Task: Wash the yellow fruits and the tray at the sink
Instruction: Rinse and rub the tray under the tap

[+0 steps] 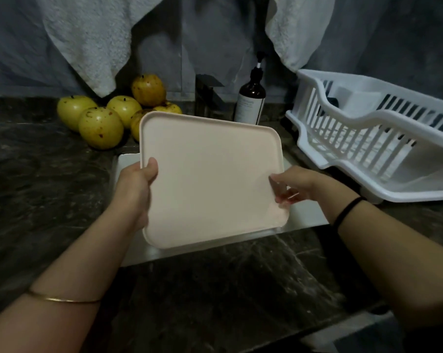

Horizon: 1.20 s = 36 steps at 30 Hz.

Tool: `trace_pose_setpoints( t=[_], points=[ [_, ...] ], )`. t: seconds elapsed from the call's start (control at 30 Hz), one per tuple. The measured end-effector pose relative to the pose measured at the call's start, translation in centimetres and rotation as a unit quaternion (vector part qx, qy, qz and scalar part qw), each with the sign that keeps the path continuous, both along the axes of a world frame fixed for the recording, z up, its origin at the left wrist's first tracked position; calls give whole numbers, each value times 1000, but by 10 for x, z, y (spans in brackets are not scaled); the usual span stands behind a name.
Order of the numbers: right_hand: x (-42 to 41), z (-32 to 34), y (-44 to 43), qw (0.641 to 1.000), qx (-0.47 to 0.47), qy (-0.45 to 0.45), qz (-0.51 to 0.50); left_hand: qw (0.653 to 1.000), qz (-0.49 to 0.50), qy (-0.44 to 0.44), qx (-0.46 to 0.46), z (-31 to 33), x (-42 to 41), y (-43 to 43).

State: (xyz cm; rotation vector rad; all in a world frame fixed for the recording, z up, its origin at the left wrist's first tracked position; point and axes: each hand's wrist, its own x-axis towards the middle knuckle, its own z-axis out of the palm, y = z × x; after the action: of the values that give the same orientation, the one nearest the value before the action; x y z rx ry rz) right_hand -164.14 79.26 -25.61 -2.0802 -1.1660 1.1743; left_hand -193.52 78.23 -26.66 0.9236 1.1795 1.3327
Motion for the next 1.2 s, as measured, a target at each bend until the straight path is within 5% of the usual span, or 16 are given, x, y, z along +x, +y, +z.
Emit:
trace_pose_setpoints(
  t=[0.17, 0.43, 0.93, 1.2],
  points=[
    [-2, 8, -9, 995, 55, 65, -53, 999, 11, 20, 46, 9, 1, -9],
    [-3, 34, -18, 976, 175, 35, -124, 981, 87, 118, 130, 32, 4, -13],
    [-32, 115, -72, 921, 377, 27, -91, 964, 155, 74, 203, 76, -8, -43],
    [-44, 130, -90, 912, 397, 44, -91, 962, 160, 94, 199, 95, -23, -56]
  ],
)
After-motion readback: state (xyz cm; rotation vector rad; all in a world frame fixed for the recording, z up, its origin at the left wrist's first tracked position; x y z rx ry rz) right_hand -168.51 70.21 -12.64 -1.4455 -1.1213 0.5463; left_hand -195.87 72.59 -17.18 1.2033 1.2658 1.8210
